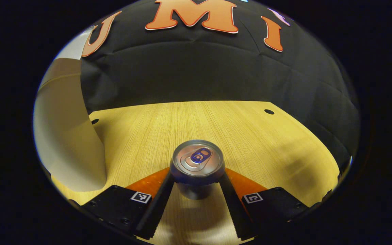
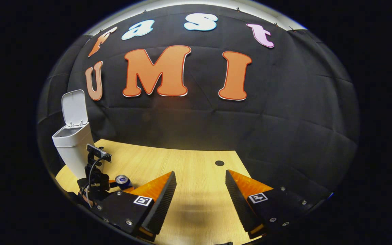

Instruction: Press the lid of the desktop garbage bin to open it, pick up the crumpled paper on the desktop and throw it into the bin, then pick up the pop can on the desktop and drop it into the bin, and finally close the garbage bin lid.

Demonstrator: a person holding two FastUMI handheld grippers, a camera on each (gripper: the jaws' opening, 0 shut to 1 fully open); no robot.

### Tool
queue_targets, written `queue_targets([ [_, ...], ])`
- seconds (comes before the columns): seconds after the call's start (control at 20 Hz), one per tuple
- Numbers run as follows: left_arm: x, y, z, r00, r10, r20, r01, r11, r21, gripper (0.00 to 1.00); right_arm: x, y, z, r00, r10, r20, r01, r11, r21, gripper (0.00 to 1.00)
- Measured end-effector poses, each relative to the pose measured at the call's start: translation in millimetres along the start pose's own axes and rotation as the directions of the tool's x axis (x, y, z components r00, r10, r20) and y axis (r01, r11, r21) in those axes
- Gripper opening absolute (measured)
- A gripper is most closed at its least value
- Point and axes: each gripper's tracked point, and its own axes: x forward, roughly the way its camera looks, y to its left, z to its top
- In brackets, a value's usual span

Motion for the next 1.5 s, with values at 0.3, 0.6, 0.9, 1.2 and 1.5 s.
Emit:
queue_targets([
  [0.3, -43.6, 10.7, 47.5, 0.993, 0.002, 0.114, -0.003, 1.000, 0.006, 0.82, 4.8, 8.7, 4.0, 1.000, 0.012, 0.017, -0.012, 1.000, 0.013, 0.87],
  [0.6, -134.6, 36.3, 122.1, 0.948, 0.066, 0.311, -0.047, 0.997, -0.066, 0.81, 12.7, 36.5, 15.7, 0.997, 0.062, 0.054, -0.063, 0.998, 0.028, 0.87],
  [0.9, -213.3, 75.6, 170.3, 0.905, 0.138, 0.403, -0.100, 0.988, -0.114, 0.79, 17.9, 61.2, 24.3, 0.991, 0.101, 0.086, -0.104, 0.994, 0.039, 0.87],
  [1.2, -265.2, 120.8, 209.0, 0.883, 0.202, 0.425, -0.137, 0.974, -0.178, 0.78, 25.5, 82.0, 32.9, 0.985, 0.136, 0.103, -0.141, 0.989, 0.045, 0.87],
  [1.5, -296.4, 186.4, 227.4, 0.859, 0.313, 0.406, -0.252, 0.947, -0.198, 0.79, 30.6, 97.8, 34.8, 0.982, 0.161, 0.102, -0.166, 0.985, 0.039, 0.87],
])
